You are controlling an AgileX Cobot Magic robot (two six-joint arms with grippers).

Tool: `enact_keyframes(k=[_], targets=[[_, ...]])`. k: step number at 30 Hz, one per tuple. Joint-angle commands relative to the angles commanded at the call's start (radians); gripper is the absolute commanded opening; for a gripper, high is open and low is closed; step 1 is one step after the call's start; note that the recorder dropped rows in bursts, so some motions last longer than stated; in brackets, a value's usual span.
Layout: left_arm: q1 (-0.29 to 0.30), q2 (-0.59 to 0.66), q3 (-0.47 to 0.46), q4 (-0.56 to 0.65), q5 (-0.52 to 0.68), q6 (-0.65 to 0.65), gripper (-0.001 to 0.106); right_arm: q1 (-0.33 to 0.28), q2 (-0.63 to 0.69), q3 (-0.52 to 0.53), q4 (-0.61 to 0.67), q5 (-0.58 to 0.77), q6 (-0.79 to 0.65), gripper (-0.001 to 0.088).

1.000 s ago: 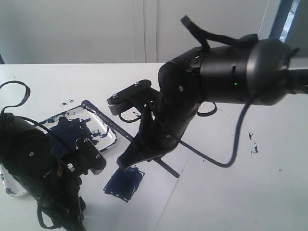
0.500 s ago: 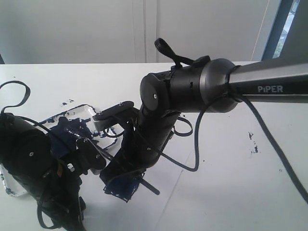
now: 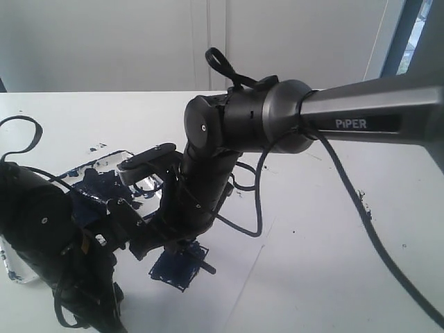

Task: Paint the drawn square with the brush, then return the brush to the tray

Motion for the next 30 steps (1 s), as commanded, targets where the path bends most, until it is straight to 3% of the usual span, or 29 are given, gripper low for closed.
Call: enact_keyframes(k=[4, 11, 14, 22, 30], targets=[[0.000, 0.000, 0.000, 0.000, 0.004, 0.000, 0.048, 0.000, 0.003, -0.006, -0.004, 0.007, 0.000, 0.0039], [0.000, 0.000, 0.000, 0.000, 0.012, 0.000, 0.048, 0.000, 0.003, -0.006, -0.015, -0.001, 0.000, 0.0327], [0.000, 0.000, 0.000, 0.000, 0.014, 0.000, 0.048, 0.000, 0.001, -0.006, -0.021, -0.010, 0.000, 0.0400], [0.000, 0.000, 0.000, 0.000, 0.014, 0.000, 0.048, 0.000, -0.077, -0.006, -0.025, 0.028, 0.000, 0.0411], [0.000, 0.000, 0.000, 0.000, 0.012, 0.000, 0.048, 0.000, -0.143, -0.006, -0.061, 0.248, 0.002, 0.0410]])
